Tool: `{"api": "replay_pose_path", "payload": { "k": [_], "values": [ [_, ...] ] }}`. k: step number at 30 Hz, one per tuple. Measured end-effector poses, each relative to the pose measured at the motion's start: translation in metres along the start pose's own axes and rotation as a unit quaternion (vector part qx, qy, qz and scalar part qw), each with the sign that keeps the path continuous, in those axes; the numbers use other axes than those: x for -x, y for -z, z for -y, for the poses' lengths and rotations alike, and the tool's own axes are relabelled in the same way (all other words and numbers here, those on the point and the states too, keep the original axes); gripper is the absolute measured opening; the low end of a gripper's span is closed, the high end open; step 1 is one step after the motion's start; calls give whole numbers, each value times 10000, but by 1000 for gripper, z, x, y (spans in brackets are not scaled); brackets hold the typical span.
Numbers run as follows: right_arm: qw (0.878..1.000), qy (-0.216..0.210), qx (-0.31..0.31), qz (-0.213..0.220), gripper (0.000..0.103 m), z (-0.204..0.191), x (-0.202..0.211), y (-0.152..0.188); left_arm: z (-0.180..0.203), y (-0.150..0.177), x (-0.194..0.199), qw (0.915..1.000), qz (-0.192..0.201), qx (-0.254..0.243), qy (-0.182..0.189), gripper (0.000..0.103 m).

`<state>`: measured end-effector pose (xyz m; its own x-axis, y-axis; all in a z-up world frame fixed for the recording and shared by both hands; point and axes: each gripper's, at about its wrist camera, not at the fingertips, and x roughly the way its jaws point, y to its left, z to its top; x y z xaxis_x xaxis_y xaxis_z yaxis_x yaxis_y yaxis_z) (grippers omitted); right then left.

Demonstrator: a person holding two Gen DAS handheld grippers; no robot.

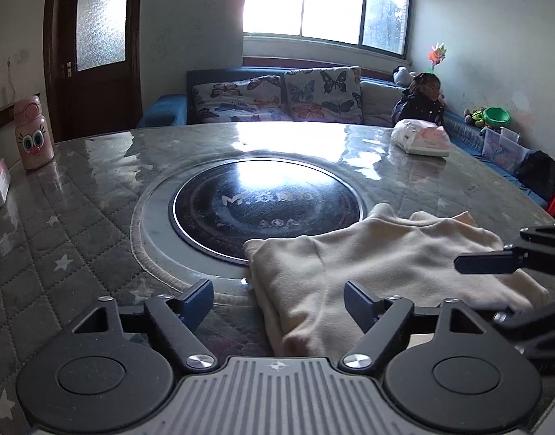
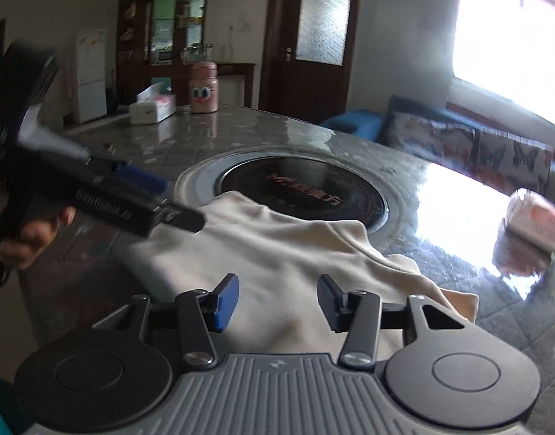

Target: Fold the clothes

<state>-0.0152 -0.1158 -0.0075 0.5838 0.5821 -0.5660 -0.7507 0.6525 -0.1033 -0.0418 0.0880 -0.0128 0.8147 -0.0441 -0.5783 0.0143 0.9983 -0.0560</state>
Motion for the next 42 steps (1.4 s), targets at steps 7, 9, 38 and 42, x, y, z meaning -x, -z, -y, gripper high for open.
{"api": "replay_pose_path", "payload": {
  "k": [7, 9, 38, 42],
  "values": [
    [9999, 115, 101, 24, 57, -13, 3, 19, 24, 21, 7, 9988, -11, -493, 37, 91],
    [9997, 156, 152, 91, 57, -15, 6, 20, 24, 26, 5, 9986, -49, -526, -25, 91],
    [9948, 845, -570, 76, 68, 27, 42, 44, -26, 30, 15, 9977, -34, 423, -531, 97],
    [9923, 942, -800, -75, 68, 39, 43, 55, -26, 34, 7, 9976, -176, 385, -548, 98]
  ]
}}
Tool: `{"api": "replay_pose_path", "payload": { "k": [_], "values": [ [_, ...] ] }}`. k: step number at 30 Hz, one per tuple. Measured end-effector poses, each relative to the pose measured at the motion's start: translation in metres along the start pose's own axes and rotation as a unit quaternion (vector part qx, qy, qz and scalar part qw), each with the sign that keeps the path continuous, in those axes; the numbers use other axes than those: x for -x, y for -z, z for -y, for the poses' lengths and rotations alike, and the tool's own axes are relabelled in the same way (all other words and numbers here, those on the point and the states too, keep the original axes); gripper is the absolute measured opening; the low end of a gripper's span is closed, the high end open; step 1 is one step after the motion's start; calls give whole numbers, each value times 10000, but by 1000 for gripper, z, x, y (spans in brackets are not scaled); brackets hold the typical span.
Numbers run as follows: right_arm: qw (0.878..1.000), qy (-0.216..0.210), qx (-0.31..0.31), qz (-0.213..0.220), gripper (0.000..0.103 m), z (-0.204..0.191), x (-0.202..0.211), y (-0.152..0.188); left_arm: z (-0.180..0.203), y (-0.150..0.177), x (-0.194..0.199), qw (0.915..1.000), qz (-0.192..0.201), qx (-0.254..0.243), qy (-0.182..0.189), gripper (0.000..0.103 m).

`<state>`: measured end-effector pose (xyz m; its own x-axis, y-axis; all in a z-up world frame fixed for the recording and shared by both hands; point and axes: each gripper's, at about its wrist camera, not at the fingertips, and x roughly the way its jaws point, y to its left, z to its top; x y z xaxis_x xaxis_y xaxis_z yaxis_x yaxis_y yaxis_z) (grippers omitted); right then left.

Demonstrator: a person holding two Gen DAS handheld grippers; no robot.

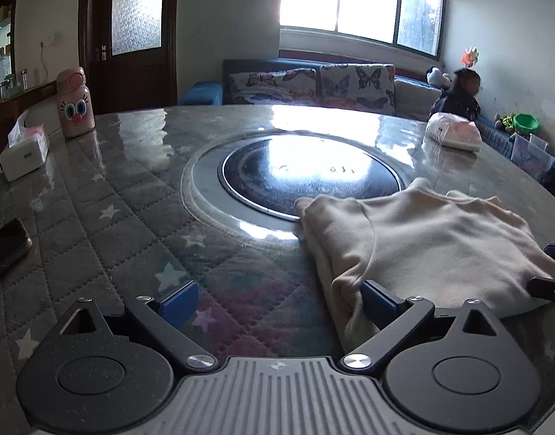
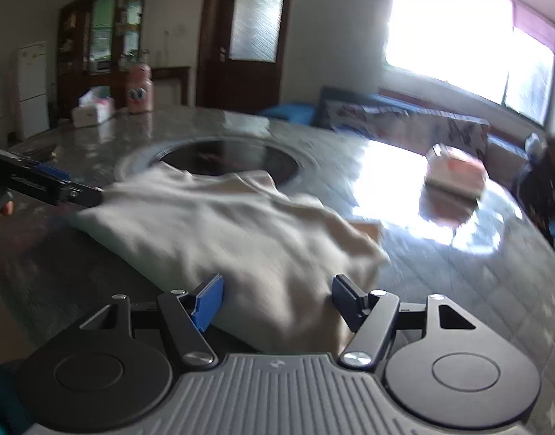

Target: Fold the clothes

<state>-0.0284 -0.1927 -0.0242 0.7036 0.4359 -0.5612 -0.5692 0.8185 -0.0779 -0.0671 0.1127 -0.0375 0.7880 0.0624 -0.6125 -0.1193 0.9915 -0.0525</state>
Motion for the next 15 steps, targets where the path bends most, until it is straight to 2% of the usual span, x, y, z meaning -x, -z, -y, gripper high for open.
{"api": "replay_pose_path", "payload": {
  "k": [5, 8, 12, 15],
  "values": [
    [9996, 19, -246, 133, 68, 10, 9, -4, 0, -6, 8, 9999, 86, -39, 36, 97],
    [9991, -122, -352, 213, 66, 11, 12, -9, 1, -10, 12, 9998, 166, -54, 23, 97],
    [9986, -293, -423, -95, 61, 12, -1, -4, 0, -11, 10, 9998, 168, -77, -19, 97],
    [9983, -324, -475, -136, 60, 16, 0, -5, -4, -13, 12, 9998, 167, -66, -6, 97]
  ]
}}
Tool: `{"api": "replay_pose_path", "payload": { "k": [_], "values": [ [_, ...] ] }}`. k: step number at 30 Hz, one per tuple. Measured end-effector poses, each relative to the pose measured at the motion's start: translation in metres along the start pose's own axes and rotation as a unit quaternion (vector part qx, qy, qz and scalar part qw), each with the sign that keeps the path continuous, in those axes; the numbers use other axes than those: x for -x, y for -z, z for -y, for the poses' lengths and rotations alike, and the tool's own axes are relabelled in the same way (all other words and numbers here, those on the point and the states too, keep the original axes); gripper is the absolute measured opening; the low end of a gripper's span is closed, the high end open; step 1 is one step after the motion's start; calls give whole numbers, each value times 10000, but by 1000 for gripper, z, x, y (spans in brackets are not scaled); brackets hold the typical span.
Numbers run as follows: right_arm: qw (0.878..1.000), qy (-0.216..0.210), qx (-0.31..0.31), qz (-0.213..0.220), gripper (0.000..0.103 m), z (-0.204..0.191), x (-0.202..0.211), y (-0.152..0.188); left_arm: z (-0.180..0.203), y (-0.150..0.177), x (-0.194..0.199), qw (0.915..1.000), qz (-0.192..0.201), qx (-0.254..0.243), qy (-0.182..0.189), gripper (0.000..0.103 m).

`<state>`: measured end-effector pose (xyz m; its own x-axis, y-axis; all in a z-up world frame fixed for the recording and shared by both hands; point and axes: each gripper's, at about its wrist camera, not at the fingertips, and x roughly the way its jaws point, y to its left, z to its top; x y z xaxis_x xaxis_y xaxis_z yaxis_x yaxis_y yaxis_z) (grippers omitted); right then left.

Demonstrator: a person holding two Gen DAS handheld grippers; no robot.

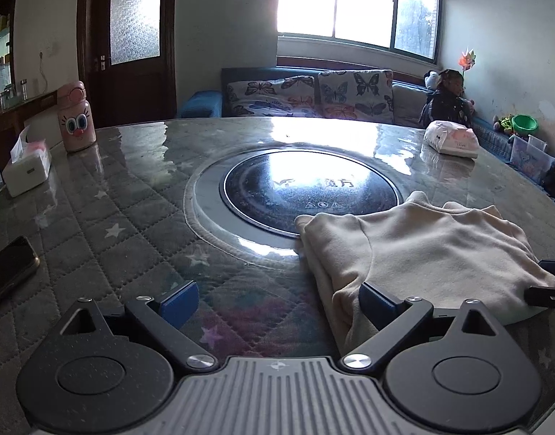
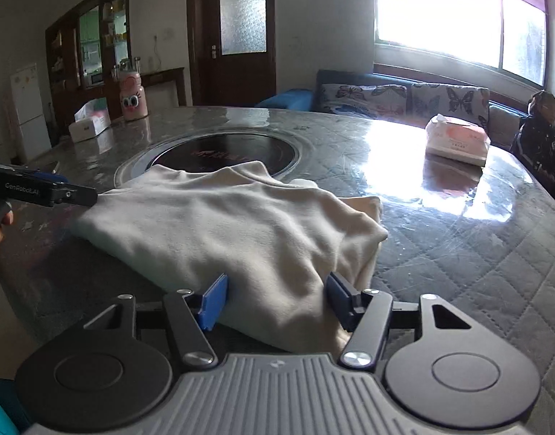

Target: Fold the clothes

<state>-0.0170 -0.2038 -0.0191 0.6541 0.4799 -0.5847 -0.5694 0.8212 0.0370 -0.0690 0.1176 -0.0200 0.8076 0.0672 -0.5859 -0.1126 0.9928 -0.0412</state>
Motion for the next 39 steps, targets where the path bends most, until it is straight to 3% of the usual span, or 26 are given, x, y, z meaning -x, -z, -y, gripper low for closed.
{"api": "replay_pose_path", "payload": {
  "k": [4, 9, 12, 17, 21, 23, 30, 39],
  "values": [
    [9999, -95, -84, 57, 59, 10, -1, -17, -5, -5, 2, 10000, 43, 18, 9, 97],
    [9997, -125, -198, -47, 59, 26, -31, -35, -4, -10, 1, 10000, 81, 8, 19, 97],
    [9993, -63, -255, -253, 59, 36, -50, -36, -4, -10, -1, 10000, 56, -23, 11, 97],
    [9997, -42, -157, -196, 61, 32, -46, -38, -7, -14, -5, 9999, -7, 99, 100, 98],
    [9998, -35, -150, -89, 78, 27, -41, -39, -2, -17, -6, 9998, 38, 78, 205, 102],
    [9998, -14, -204, 9, 78, 25, -37, -41, 2, -17, -6, 9997, 69, 18, 244, 103],
    [9993, 64, -263, 256, 101, 18, -27, -44, 11, -19, -6, 9992, 140, -88, 350, 103],
    [9959, 260, -427, 749, 103, 10, -10, -39, 20, -18, -4, 9995, 134, -178, 235, 103]
  ]
}}
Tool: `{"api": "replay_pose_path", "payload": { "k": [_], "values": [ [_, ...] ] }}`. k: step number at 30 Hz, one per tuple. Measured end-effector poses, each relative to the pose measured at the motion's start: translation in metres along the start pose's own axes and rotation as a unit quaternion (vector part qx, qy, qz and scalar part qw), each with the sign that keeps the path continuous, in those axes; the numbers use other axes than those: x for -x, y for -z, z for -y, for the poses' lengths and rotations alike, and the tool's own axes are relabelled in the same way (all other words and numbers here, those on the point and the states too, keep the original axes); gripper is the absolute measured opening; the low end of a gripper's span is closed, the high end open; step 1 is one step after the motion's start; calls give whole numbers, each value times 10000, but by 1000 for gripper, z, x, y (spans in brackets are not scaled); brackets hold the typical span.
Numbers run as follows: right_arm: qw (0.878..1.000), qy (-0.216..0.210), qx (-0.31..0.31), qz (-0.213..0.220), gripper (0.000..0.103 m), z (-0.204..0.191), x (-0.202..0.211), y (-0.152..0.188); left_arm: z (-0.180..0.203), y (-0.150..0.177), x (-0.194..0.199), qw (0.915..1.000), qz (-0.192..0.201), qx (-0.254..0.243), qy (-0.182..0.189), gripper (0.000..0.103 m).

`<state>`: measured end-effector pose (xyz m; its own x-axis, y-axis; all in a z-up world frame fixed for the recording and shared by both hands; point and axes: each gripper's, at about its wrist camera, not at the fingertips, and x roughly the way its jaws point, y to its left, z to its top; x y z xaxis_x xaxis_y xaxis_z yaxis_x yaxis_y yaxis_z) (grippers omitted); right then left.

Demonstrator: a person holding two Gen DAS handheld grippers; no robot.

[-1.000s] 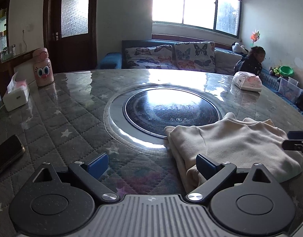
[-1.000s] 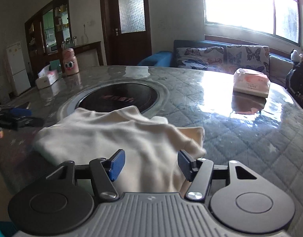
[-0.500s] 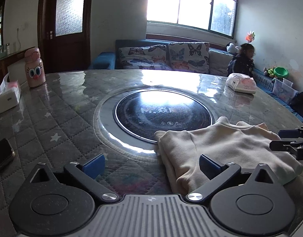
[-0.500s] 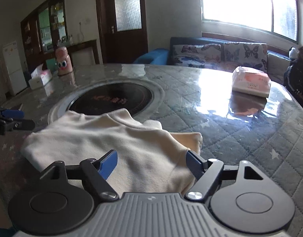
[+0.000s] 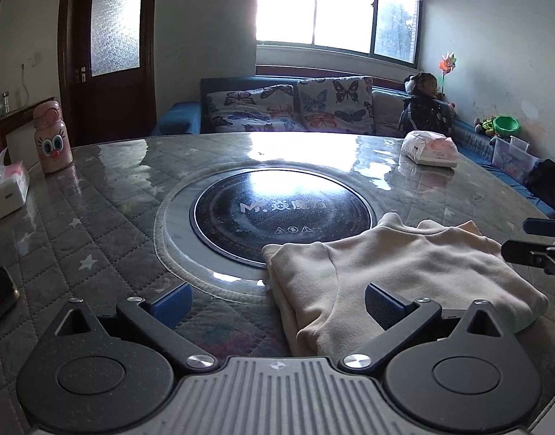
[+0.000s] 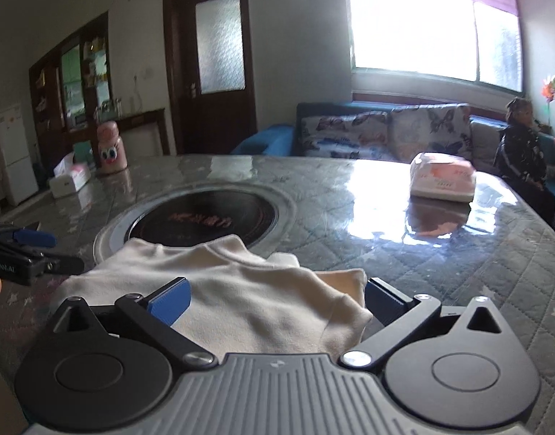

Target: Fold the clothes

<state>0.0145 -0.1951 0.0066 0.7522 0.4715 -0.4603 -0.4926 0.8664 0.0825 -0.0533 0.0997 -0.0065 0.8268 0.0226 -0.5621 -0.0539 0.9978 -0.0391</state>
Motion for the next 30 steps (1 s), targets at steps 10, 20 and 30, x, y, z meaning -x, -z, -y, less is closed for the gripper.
{"api": "replay_pose_path", "payload": {
  "k": [10, 20, 30],
  "values": [
    [9998, -185, 0, 100, 103, -12, 13, 4, 0, 5, 3, 9995, -172, 134, -220, 103],
    [9994, -283, 218, -10, 103, -32, 21, 13, 10, 10, 6, 9987, -373, -49, -352, 103],
    [9959, -525, 695, -254, 103, -63, 25, 24, 13, 17, 7, 9976, -618, -132, -278, 103]
  ]
}}
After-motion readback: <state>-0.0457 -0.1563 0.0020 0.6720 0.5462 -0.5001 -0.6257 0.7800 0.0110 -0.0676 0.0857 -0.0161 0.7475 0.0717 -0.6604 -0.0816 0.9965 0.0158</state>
